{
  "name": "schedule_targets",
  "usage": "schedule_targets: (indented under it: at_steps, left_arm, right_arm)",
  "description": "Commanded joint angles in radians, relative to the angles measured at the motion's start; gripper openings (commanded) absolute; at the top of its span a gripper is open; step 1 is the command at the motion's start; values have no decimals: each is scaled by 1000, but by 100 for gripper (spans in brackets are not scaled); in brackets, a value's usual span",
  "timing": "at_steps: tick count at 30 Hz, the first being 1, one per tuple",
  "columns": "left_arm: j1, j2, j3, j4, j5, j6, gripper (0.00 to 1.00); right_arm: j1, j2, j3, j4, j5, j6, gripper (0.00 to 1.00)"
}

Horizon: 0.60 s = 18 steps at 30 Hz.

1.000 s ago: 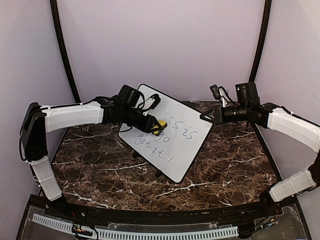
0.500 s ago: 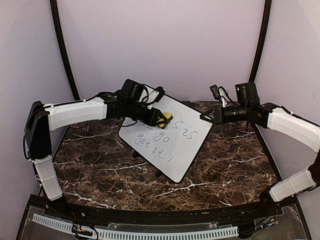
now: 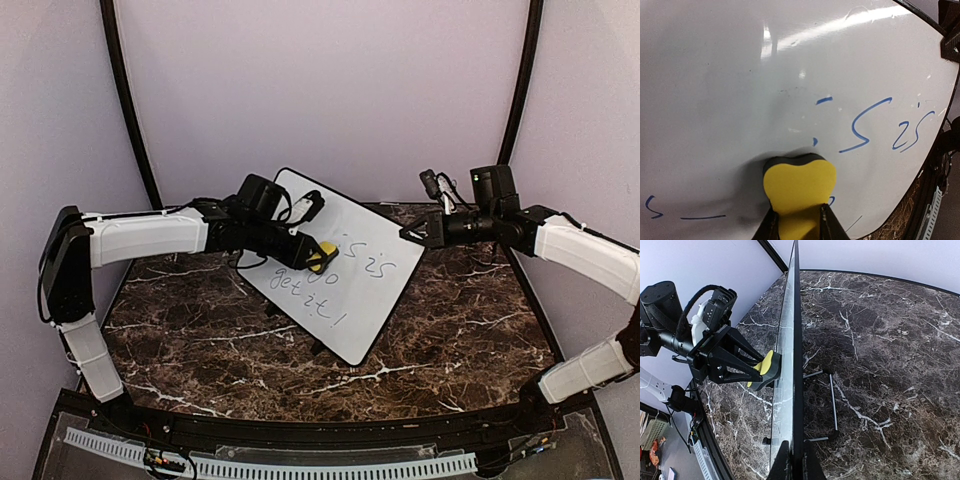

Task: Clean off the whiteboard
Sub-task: Erase the center of the whiteboard.

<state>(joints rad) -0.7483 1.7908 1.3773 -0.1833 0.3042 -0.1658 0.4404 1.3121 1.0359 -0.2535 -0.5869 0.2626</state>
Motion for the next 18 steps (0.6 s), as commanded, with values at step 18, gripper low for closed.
schedule_targets:
  at_steps: [18]
  left_arm:
    - [-17,120,168,-39,-31,-31,11]
  right_arm:
    - [46,-9,10,48,-83,-138,0]
